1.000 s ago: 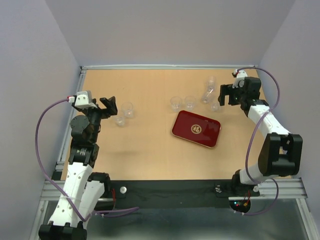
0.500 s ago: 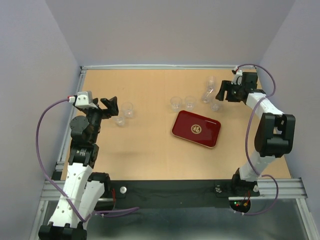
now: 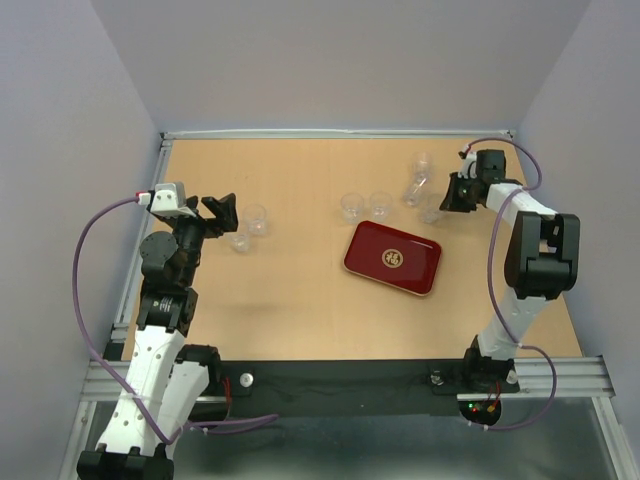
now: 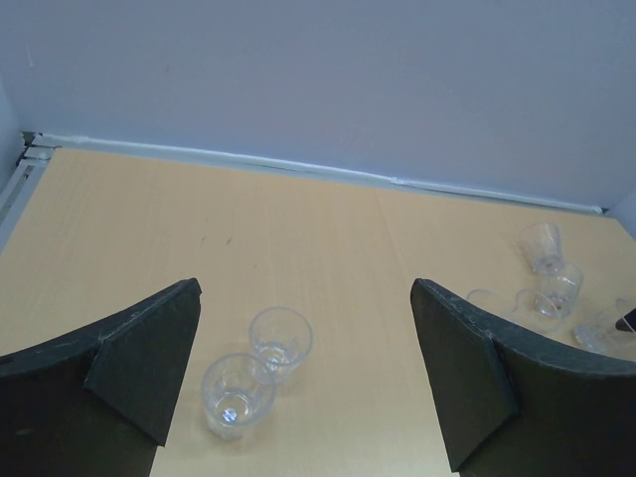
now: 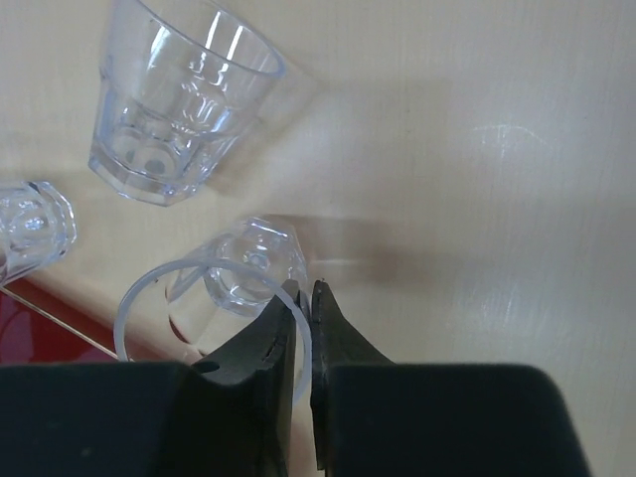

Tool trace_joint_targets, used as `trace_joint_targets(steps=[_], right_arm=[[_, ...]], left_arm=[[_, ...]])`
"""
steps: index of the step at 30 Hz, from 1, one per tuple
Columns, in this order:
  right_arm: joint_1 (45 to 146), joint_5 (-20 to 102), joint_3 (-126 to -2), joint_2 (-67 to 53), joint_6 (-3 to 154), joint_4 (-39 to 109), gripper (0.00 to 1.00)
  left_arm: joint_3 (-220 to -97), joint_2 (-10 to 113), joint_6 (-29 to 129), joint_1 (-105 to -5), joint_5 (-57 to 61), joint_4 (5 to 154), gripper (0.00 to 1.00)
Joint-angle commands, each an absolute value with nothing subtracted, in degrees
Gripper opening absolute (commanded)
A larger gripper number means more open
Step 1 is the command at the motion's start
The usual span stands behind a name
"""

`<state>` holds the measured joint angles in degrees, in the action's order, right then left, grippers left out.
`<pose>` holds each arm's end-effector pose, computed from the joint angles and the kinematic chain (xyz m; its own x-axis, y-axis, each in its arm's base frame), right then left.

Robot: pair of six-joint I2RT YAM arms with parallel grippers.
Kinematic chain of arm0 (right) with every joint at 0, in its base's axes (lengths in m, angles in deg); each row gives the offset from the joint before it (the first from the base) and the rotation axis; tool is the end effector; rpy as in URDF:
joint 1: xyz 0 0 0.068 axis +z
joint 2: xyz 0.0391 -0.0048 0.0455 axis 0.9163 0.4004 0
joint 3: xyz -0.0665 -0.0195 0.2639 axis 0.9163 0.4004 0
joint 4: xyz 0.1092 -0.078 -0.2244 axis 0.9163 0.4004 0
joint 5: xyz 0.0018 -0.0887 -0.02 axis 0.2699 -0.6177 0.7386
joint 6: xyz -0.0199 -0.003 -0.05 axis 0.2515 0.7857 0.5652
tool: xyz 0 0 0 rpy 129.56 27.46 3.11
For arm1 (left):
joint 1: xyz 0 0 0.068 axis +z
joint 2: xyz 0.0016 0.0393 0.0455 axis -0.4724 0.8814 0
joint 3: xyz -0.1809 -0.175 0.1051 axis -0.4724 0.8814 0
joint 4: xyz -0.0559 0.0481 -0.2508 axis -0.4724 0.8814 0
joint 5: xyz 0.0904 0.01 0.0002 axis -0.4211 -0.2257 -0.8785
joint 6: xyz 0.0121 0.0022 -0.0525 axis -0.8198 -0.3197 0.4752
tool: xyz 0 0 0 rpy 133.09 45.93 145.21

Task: Place the glasses into the tray

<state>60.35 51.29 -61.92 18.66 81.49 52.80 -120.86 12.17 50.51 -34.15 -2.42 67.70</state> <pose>0.3994 -0.0310 0.1970 -0.7843 0.0993 -0.6124 -0.0789 0.9631 0.2572 0.1574 -0.0187 0.3461 0.1755 -0.2264 -0.9581 0.2060 0.9601 -0.1891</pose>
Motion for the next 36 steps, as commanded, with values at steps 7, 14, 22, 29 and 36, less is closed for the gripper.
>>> trace_joint_targets(steps=[7, 14, 22, 29, 36], right_arm=[[59.98, 54.09, -62.32, 10.44, 89.83, 52.76, 0.02], [61.47, 66.33, -58.72, 5.68, 95.73, 52.58, 0.02], [71.56, 68.19, -55.38, 3.48, 101.18, 52.76, 0.02], [77.29, 66.0, -55.64, 4.79, 101.62, 52.85, 0.02], [83.62, 60.28, -55.99, 7.52, 102.24, 52.85, 0.02]], left_arm=[[-120.96, 11.34, 50.93, -34.26, -0.96, 64.21, 0.98], [-120.87, 11.34, 51.02, -34.26, -0.69, 64.12, 0.98], [-120.87, 11.25, 51.02, -34.26, -0.78, 64.12, 0.98], [-120.79, 11.16, 51.02, -34.26, -0.69, 64.03, 0.98], [-120.79, 11.16, 50.93, -34.26, -0.78, 64.03, 0.98]])
